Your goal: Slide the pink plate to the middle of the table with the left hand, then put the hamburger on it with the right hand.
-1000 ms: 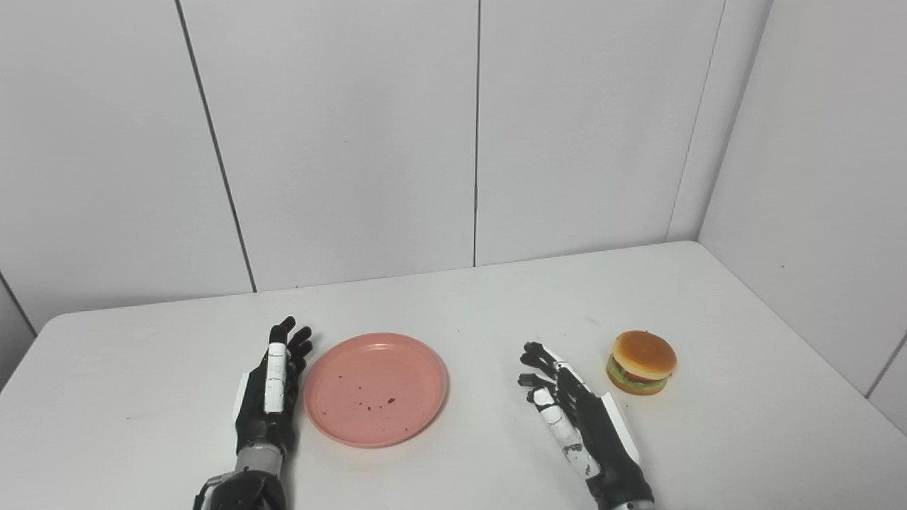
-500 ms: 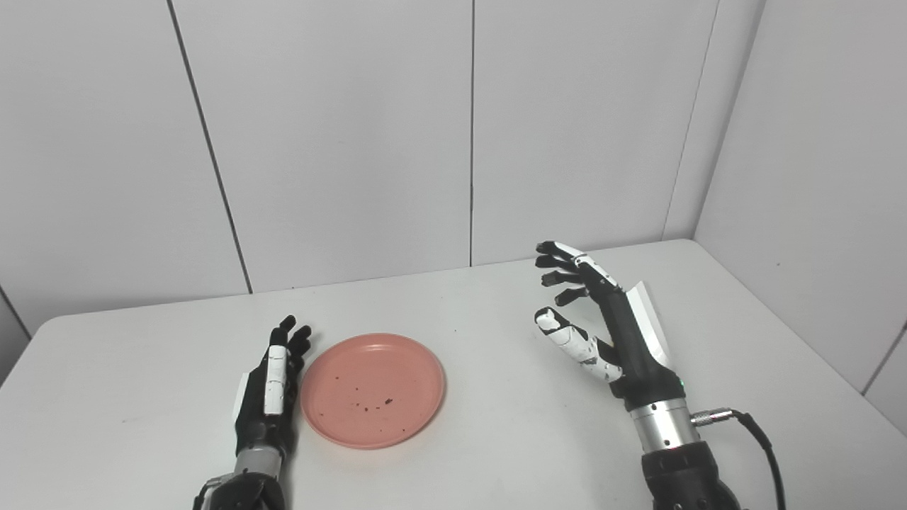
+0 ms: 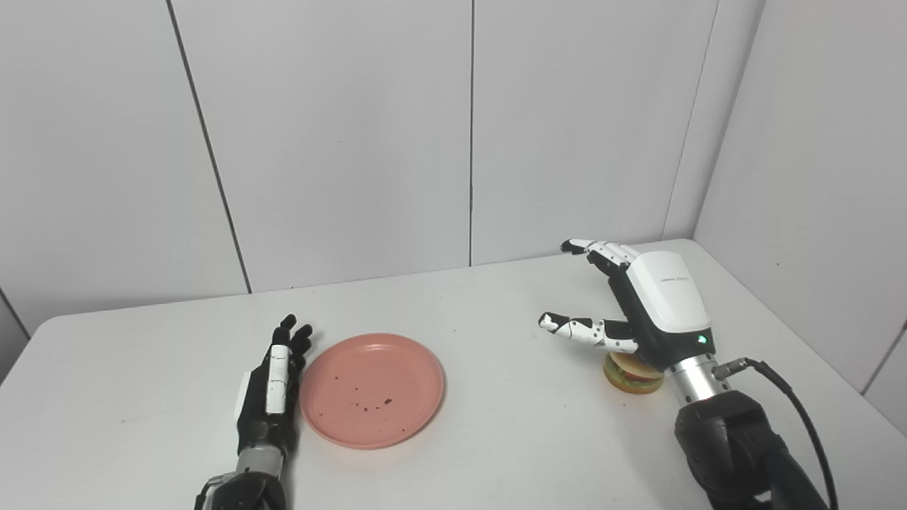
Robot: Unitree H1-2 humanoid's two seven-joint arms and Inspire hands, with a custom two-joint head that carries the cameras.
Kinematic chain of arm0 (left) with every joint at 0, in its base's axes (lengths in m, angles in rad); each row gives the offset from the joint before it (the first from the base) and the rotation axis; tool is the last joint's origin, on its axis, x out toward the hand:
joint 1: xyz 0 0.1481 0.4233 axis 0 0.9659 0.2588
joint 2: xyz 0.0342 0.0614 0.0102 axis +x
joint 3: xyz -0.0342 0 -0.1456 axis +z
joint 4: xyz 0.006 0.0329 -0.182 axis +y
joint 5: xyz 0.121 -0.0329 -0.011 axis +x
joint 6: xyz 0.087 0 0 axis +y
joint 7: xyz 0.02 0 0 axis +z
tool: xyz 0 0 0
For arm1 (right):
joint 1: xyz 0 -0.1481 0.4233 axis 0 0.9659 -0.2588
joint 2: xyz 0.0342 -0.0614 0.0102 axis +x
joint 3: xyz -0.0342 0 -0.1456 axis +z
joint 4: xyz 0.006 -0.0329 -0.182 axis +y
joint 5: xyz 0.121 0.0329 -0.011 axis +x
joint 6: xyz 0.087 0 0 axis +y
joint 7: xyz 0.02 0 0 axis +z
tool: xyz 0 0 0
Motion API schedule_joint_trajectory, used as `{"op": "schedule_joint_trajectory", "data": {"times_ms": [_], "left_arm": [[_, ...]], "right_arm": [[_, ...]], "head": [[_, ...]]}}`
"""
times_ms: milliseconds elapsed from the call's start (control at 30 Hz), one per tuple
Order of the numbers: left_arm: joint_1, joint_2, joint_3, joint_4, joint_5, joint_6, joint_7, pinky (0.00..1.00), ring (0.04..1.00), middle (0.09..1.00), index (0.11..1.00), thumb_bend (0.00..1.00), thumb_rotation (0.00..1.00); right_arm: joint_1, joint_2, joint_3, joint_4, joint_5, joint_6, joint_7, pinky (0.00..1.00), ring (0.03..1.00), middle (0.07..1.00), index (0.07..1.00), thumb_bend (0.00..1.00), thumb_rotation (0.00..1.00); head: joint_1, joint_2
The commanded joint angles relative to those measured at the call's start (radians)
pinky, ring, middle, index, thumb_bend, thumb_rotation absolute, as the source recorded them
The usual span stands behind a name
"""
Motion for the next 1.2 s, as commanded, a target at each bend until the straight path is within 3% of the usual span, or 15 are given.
{"op": "schedule_joint_trajectory", "data": {"times_ms": [0, 267, 500, 1167], "left_arm": [[-0.022, 0.002, -0.008, -0.001, 0.009, 0.003, -0.004, 1.00, 0.943, 0.901, 0.923, 0.93, 0.94], [-0.020, 0.003, -0.010, -0.006, 0.009, 0.008, -0.008, 1.00, 0.948, 0.902, 0.931, 0.93, 0.95], [-0.021, 0.004, -0.011, -0.004, 0.009, 0.010, -0.011, 1.00, 0.947, 0.901, 0.933, 0.95, 0.94], [-0.017, 0.001, -0.014, -0.019, 0.010, 0.026, -0.009, 1.00, 0.941, 0.890, 0.924, 0.94, 0.93]], "right_arm": [[-0.041, -0.031, 0.007, 0.007, -0.027, 0.009, 0.007, 0.59, 0.726, 0.765, 0.747, 0.78, 0.95], [-0.039, -0.056, 0.025, 0.100, -0.087, 0.044, 0.014, 0.59, 0.715, 0.755, 0.745, 0.76, 0.95], [-0.053, -0.082, 0.052, 0.203, -0.150, 0.033, -0.048, 0.60, 0.712, 0.748, 0.738, 0.75, 0.95], [-0.124, -0.127, 0.129, 0.424, -0.090, 0.003, -0.102, 0.60, 0.714, 0.747, 0.733, 0.74, 0.95]], "head": [[0.002, 0.002], [0.006, 0.001], [0.008, 0.001], [0.029, 0.002]]}}
